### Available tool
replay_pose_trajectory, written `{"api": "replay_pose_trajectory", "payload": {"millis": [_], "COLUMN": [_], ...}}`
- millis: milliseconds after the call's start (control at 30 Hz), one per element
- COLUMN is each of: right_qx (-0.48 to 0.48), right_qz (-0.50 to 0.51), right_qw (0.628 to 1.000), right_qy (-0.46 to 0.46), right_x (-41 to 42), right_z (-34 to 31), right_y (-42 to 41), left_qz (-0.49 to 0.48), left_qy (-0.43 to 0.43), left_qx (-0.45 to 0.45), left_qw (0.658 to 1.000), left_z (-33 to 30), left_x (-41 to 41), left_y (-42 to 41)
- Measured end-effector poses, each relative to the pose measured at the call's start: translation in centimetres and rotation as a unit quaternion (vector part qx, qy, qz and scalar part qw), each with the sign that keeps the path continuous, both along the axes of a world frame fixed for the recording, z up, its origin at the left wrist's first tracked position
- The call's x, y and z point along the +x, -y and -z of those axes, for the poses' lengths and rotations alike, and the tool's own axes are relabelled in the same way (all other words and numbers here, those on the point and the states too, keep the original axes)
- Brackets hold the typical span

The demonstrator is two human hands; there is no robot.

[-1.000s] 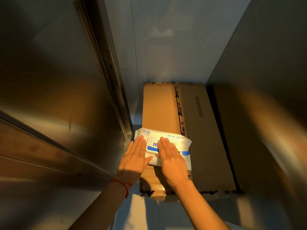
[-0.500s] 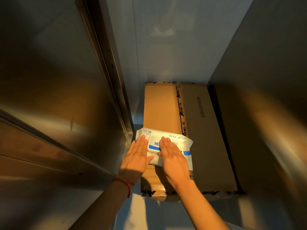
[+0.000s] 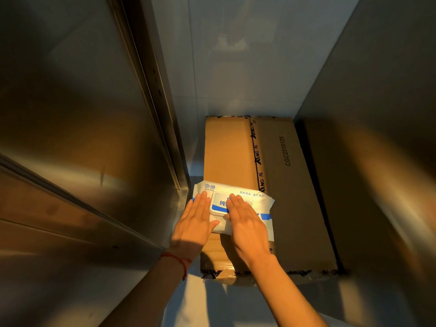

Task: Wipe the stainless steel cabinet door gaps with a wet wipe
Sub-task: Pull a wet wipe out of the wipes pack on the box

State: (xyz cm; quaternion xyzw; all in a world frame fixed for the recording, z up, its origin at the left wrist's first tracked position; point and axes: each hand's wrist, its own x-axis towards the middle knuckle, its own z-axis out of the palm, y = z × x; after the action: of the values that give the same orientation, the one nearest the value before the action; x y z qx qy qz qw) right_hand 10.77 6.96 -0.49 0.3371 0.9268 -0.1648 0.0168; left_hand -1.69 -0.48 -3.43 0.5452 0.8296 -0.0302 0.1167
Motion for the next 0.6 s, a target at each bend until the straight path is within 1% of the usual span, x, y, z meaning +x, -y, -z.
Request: {"api": "replay_pose_trajectory", "payload": {"millis": [100,200,333,433,600], "right_qx": [-0.004,-0.002,0.074,0.128,0.148], "right_qz": [-0.002,0.028,0.03,-0.011,-0.013], "right_qw": [1.0,0.999,0.993,0.988,0.984], "right_qy": [-0.002,-0.04,-0.083,-0.088,-0.099], "right_x": [-0.1,-0.4,-0.4,0.3,1.1], "right_z": [-0.1,-0.7,-1.3,-0.7,0.0], "right_y": [0.0,-0.4,-0.6,-0.1,0.2], "left_qz": [-0.003,0.001,0.012,0.007,0.001], "left_qy": [0.007,0.005,-0.012,0.002,0.017], "left_qx": [0.003,0.014,-0.004,0.003,0.016], "left_qw": [1.0,1.0,1.0,1.0,1.0], "left_z": [-0.1,-0.1,-0.3,-0.3,-0.2], "left_x": [0.0,0.1,0.1,0.0,0.1], "left_y": [0.0,0.2,0.1,0.2,0.3]}}
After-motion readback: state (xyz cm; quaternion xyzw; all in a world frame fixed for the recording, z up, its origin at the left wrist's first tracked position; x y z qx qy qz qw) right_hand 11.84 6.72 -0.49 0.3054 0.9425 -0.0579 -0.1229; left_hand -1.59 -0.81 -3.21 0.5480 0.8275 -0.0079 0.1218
